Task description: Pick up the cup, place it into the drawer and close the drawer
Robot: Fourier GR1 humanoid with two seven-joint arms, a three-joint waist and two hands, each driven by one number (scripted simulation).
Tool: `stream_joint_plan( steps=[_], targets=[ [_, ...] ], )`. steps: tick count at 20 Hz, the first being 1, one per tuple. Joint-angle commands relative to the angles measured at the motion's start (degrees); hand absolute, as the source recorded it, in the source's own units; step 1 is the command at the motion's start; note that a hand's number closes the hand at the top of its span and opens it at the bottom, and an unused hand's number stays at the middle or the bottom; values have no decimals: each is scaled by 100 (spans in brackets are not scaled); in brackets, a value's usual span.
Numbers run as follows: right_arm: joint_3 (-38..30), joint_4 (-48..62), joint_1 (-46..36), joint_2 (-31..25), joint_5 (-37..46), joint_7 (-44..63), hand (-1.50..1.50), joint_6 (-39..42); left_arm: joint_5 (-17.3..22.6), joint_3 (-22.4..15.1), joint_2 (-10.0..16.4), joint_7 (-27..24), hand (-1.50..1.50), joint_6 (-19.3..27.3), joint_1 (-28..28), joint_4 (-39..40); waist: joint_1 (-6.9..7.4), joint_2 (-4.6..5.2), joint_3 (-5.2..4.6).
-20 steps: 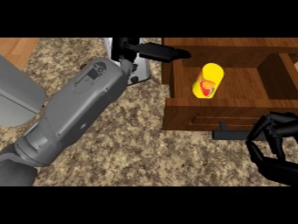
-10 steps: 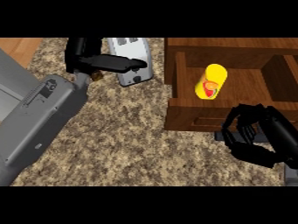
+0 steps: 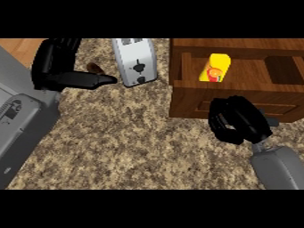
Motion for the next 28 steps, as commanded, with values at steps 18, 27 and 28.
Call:
stream_joint_plan(
  steps=[18,27,28],
  targets=[
    [-1328,6262,-3643,27,302,-1704,150,-1114,1,843,451,-402,-150,-1169,1394,-471,112,149,11],
    [-1689,6640,-4067,-247,-4,-1701,150,-837,138,829,492,-368,-150,-1637,1506,-533,373,257,16],
    [-1623,6677,-4186,-99,52,-1604,150,-811,9,732,319,-475,-150,-1566,1454,-346,285,261,11]
  ],
)
